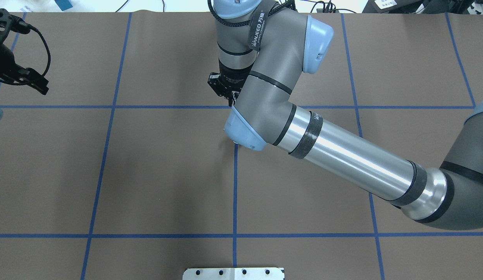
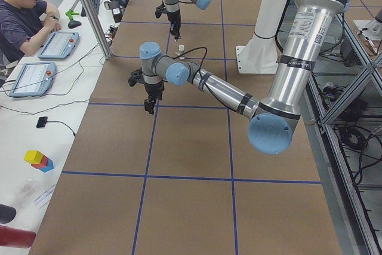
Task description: Assemble PPR valve and pipe with both arms
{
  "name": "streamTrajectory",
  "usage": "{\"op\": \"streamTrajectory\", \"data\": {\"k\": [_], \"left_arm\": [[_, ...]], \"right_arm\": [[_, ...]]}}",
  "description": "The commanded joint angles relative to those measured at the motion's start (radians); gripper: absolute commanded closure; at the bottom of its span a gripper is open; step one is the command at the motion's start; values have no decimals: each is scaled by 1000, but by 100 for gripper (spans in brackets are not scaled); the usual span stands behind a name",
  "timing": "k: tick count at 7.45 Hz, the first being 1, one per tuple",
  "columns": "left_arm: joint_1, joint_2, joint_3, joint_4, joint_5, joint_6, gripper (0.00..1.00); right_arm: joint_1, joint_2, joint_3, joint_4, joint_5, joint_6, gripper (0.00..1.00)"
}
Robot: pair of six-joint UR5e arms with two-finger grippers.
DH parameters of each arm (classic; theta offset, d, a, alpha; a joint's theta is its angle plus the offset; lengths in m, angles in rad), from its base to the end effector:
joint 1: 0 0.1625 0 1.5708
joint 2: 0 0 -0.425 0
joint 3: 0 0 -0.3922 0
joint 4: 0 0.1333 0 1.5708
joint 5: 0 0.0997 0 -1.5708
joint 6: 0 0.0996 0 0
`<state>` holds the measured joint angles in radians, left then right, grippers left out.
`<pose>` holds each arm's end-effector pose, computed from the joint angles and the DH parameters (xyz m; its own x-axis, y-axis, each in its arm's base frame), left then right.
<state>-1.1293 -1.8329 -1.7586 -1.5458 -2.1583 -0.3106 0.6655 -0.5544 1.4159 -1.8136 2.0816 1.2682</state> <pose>0.1808 -0.5653 0.4369 0.7425 0.2836 -0.6068 -0.1705 0.9561 0.2382 -0.5365 -0.5286 0.1016 0.7057 0.2235 0.6723 -0.1103 0.9720 -0.2073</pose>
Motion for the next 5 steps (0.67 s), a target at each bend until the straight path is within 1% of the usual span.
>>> {"op": "streamTrajectory", "data": {"k": [1,5], "left_arm": [[0,0,-1,-2,0,-2,0],[0,0,-1,0,0,-1,0]], "right_arm": [[-12,-4,-2,0,2,0,100],[-27,-13,-14,7,2,-9,100]]}}
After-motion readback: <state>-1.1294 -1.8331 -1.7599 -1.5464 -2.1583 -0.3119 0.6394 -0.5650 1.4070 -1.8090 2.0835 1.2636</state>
